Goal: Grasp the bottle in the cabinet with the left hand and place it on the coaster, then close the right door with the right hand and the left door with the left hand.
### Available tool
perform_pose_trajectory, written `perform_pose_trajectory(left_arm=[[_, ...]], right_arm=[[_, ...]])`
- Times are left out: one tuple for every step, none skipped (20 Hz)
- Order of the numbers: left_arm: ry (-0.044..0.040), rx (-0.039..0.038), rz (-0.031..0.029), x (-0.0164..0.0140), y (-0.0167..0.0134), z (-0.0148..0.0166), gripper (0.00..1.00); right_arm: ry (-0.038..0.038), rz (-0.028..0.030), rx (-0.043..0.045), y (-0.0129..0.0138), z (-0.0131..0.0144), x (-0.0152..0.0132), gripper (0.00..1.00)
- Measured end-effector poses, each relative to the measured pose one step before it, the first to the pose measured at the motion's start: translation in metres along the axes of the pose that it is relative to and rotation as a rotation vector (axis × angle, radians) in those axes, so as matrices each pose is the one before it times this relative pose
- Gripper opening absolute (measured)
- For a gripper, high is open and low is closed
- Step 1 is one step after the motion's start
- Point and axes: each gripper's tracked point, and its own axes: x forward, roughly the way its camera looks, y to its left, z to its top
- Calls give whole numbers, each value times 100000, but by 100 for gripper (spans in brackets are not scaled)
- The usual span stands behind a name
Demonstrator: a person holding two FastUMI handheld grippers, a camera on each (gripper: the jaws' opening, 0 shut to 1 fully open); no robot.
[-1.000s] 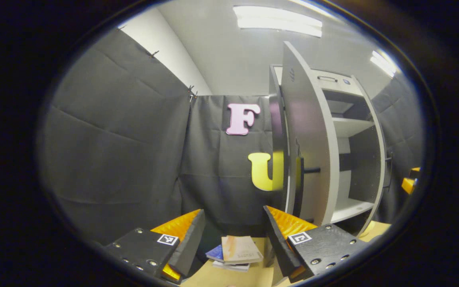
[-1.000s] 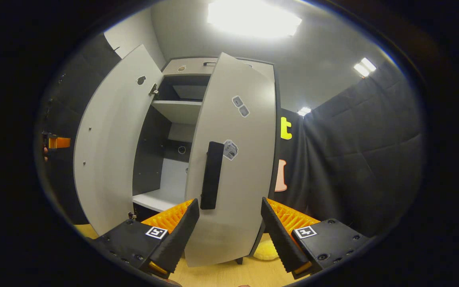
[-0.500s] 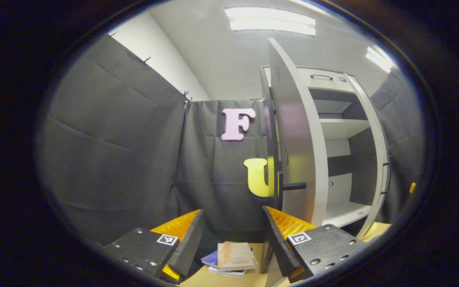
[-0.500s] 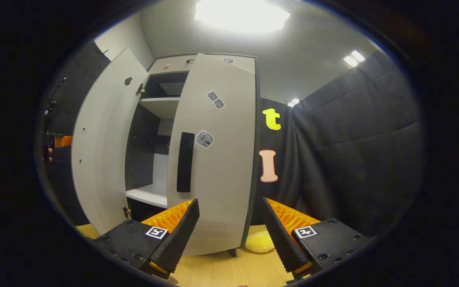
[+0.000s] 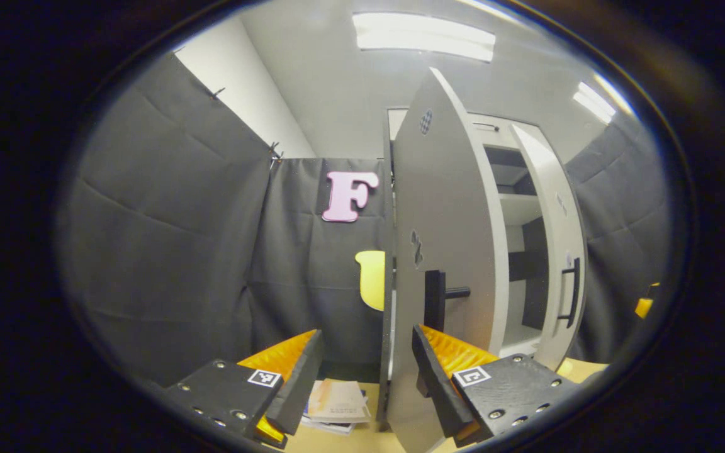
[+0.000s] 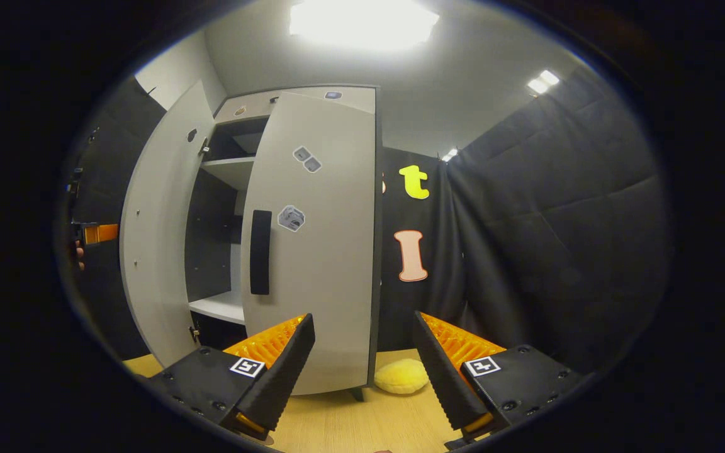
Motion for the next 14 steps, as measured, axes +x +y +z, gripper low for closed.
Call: perform_pose_trajectory(left_arm=[[-223, -272, -301, -17, -752, -91, 80], [-274, 139, -227, -142, -792, 59, 82], [-457, 436, -170, 135, -681, 155, 83], [-333, 309, 11, 99, -713, 180, 83], [66, 187, -132, 358, -538, -91, 89], [-56, 122, -565, 188, -715, -157, 89], [-79, -59, -605, 207, -713, 21, 89], [-140, -167, -589, 278, -614, -65, 89], [-89, -263, -920, 242, -759, -7, 89], [-437, -485, -1000, 242, -686, 38, 89], [-349, -421, -1061, 174, -739, 12, 89], [549, 12, -1629, 320, -936, -542, 89], [769, 173, -1733, 295, -1026, -266, 89], [327, 310, -1024, 284, -871, -244, 89]], right_arm=[[-321, -61, 371, -221, 155, -103, 99], [-137, -80, -65, -291, 133, -99, 99], [-54, -65, -504, -315, 60, -203, 99], [127, -215, -604, -393, 15, -140, 99], [275, -111, -99, -282, 1, -229, 99], [9, 78, 549, -320, -5, -207, 99], [156, 121, 684, -270, 73, -138, 99], [325, -21, 323, -346, -78, 1, 99], [369, -183, -51, -278, 11, 87, 99], [259, -115, -130, -123, 32, -140, 99], [322, 296, 341, -93, -66, -161, 99], [207, 781, 534, -142, -79, -206, 99], [-14, 451, 356, -202, -8, -175, 99], [-109, 191, 71, -305, -72, -237, 99]])
